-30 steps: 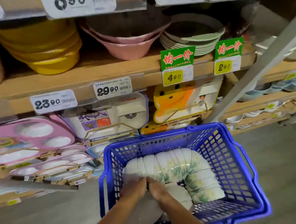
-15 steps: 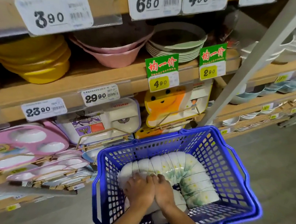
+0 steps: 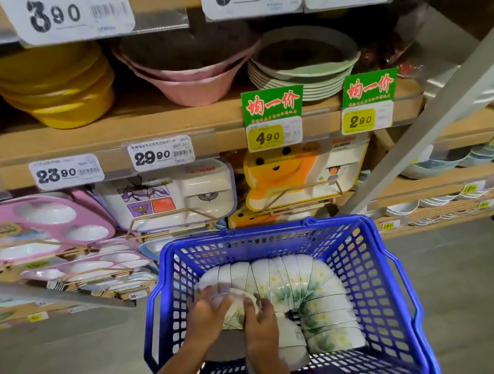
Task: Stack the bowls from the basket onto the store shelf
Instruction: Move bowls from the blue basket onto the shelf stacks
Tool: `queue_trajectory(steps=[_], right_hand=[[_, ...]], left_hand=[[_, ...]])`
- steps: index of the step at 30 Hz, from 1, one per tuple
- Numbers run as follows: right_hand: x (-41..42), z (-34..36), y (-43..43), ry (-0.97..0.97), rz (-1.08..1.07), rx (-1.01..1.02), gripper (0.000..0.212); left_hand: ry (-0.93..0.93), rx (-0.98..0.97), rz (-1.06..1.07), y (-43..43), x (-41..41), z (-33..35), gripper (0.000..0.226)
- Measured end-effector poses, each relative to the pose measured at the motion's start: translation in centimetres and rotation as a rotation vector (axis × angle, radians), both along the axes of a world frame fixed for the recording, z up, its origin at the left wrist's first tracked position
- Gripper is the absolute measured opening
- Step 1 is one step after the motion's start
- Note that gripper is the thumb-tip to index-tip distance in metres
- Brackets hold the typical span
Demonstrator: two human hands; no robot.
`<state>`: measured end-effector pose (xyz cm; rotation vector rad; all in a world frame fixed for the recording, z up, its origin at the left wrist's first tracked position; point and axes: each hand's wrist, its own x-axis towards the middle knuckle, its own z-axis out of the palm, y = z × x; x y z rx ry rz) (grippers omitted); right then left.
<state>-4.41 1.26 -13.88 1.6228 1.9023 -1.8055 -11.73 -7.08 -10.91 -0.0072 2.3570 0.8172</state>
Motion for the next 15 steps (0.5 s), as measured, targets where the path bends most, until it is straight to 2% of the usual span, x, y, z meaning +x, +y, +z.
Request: queue_trajectory(steps=[3,6,9,15], right_hand=[[-0.2,-0.1,-0.1,-0.002,-0.027,-0.021,0.044],[-0.8,-0.2,0.3,-0.071,0.029,-0.05,0.046],[-1.1,0.0,0.8,-0.17,0.142,-0.126,0.053],[-1.1,0.5,1.3,-0.169,0.174,-0.131,0.052]], left_hand=[[-0.116,-0.105,0.043,0.4,-0.1,-0.4,0.058],[-0.143,-0.161,0.067,0.9,-0.5,-0.6,0.064],[-0.123,-0.237,0.042,1.1,-0.4,-1.0,0.068],[-0.091,-0.272,0.015,1.4,-0.1,-0.7,0.066]])
